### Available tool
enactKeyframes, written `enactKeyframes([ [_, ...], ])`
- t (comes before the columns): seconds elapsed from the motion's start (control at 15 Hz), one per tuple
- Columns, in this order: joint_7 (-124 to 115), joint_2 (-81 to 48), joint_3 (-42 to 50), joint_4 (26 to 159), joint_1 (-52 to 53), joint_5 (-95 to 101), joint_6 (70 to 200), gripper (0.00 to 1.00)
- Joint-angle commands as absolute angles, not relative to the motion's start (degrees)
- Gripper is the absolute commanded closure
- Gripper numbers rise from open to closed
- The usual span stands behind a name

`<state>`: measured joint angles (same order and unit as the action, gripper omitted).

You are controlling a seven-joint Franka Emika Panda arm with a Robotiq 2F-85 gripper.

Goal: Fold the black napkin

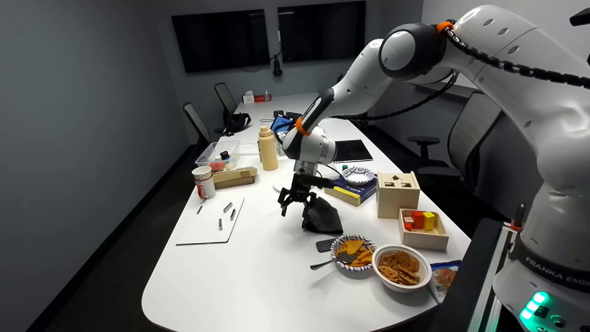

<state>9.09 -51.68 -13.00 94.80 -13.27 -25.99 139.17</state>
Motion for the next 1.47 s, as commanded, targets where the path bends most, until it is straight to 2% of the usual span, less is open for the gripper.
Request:
enactKeyframes([
  [0.0,14.05,-50.97,-16.2,95.33,-16.25,-30.1,139.17,0.0],
  [0.27,16.7,-47.7,-17.08,98.62,-17.71,-33.55,141.19,0.0],
  [0.87,-2.24,-41.75,-0.84,108.61,-8.12,-24.55,152.91,0.0],
  [1.13,-9.46,-44.2,3.49,108.33,-5.4,-19.65,150.5,0.0],
  [1.4,-10.75,-45.89,2.72,108.06,-5.61,-18.74,150.07,0.0],
])
